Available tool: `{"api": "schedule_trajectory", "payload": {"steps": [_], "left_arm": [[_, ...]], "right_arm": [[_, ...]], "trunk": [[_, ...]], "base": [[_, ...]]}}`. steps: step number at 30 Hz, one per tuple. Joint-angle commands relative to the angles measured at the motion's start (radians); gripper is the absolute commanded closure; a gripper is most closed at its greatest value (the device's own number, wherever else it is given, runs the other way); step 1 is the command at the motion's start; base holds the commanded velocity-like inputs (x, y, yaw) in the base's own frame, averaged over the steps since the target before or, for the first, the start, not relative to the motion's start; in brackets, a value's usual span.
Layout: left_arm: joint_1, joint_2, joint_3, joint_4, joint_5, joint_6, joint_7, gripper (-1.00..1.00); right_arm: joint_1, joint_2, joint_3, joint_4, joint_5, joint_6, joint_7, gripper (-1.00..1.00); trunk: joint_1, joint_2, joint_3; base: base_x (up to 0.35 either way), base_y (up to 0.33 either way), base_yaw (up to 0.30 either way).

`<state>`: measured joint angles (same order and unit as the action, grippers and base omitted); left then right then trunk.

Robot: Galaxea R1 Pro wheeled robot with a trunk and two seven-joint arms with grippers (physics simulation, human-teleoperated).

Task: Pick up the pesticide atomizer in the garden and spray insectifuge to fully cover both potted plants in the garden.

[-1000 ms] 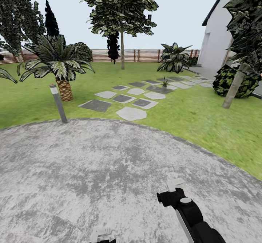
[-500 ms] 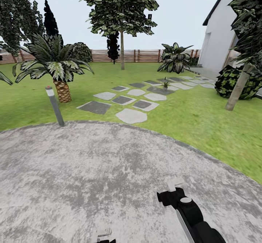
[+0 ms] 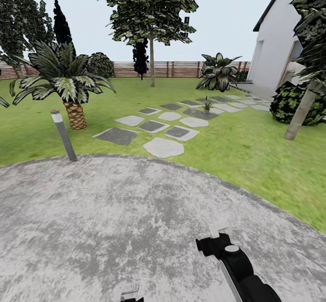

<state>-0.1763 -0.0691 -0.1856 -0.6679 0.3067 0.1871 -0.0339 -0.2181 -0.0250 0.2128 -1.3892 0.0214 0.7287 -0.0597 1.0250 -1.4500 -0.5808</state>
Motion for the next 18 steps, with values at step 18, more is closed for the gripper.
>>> {"api": "schedule_trajectory", "payload": {"steps": [18], "left_arm": [[0.0,0.0,0.0,0.0,0.0,0.0,0.002,-1.0]], "right_arm": [[0.0,0.0,-0.001,0.004,0.008,-0.003,-0.003,-1.0]], "trunk": [[0.0,0.0,0.0]], "base": [[0.32,0.0,0.0]]}}
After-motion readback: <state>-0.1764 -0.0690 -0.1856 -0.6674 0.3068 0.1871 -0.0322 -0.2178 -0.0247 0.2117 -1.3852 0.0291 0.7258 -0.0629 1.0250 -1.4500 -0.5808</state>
